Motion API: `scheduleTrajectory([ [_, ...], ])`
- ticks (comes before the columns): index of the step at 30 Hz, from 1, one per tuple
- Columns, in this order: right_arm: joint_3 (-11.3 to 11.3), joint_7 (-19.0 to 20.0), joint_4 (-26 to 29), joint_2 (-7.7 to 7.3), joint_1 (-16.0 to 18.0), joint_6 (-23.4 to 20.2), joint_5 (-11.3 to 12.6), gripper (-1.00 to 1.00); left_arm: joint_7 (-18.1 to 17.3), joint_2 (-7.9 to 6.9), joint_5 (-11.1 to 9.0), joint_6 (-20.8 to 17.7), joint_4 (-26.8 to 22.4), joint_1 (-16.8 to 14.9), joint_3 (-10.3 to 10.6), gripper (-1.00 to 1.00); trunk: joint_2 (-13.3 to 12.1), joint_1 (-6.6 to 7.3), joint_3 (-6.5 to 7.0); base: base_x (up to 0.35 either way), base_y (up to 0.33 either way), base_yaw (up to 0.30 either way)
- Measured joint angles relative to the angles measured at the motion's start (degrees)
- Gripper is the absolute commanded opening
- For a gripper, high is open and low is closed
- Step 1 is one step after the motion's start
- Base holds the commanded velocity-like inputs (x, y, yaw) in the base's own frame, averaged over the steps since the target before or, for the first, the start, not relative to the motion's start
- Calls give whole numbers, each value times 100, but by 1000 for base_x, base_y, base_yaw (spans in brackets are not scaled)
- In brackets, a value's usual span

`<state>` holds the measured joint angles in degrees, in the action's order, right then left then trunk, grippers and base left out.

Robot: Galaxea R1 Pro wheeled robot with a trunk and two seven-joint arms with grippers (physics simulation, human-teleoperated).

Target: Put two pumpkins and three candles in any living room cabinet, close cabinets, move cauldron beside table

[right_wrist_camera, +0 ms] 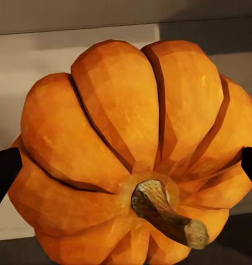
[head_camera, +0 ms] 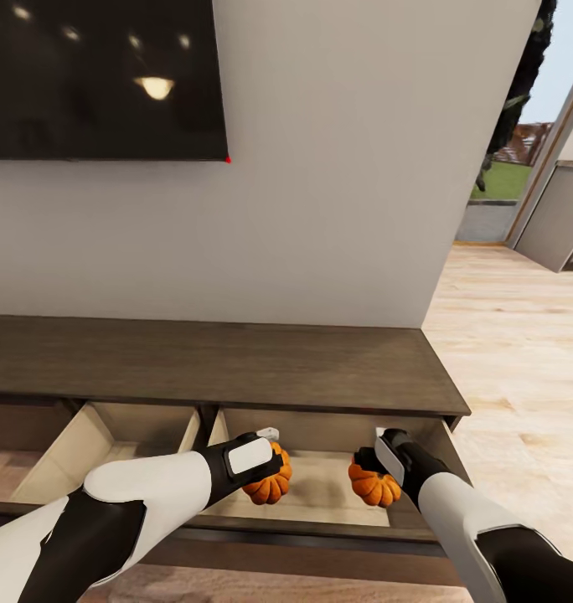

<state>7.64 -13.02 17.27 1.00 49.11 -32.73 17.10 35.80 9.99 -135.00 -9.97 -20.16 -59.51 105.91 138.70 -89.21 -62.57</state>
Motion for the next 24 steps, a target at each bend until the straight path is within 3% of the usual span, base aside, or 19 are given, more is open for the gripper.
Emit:
scheduleTrajectory([
  [7,3,-2,-31,0,0,61,-4,-100,0,0,0,0,0,0,2,-100,0,0,0,0,0,0],
  [8,3,-2,-31,0,0,61,-4,100,0,0,0,0,0,0,1,-100,0,0,0,0,0,0],
  [21,3,2,-39,0,0,58,-4,100,0,0,0,-8,0,0,9,-100,0,0,0,0,0,0],
  [22,3,2,-38,0,0,56,-4,100,0,0,0,-9,-2,0,8,100,0,0,0,0,0,0],
  [24,3,2,-37,0,0,54,-4,100,-1,0,0,-10,0,0,9,100,0,0,0,0,0,0],
])
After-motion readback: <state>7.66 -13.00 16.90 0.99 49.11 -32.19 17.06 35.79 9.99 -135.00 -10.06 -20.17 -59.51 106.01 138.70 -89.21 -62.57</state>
